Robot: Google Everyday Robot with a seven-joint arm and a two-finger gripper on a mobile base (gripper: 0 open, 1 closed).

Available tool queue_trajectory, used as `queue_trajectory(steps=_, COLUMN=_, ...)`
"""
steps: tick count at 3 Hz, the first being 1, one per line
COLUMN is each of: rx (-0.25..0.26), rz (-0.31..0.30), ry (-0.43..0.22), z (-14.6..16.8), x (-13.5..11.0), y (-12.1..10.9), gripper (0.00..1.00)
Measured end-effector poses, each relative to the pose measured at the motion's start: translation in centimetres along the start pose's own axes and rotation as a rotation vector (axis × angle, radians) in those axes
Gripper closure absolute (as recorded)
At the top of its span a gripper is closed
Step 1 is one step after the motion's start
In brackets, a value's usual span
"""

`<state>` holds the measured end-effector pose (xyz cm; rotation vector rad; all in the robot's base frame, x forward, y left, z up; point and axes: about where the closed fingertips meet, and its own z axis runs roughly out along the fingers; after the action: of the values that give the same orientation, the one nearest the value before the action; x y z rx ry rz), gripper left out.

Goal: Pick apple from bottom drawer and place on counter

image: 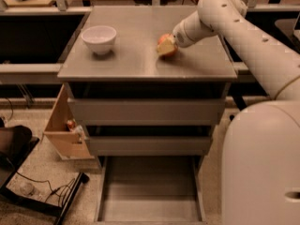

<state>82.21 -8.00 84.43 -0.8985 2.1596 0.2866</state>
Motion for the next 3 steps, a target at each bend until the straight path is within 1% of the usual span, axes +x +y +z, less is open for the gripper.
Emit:
queue_trajectory(steps=1, rx=0.0, rz=0.0, ry=0.0, z=-0.19, x=-0.21, y=-0.02, gripper=0.82)
queue_trajectory(steps=3, rx=0.0, rz=0.0, ry=0.0, z=-0.21, x=-0.23, y=-0.02, gripper=0.35)
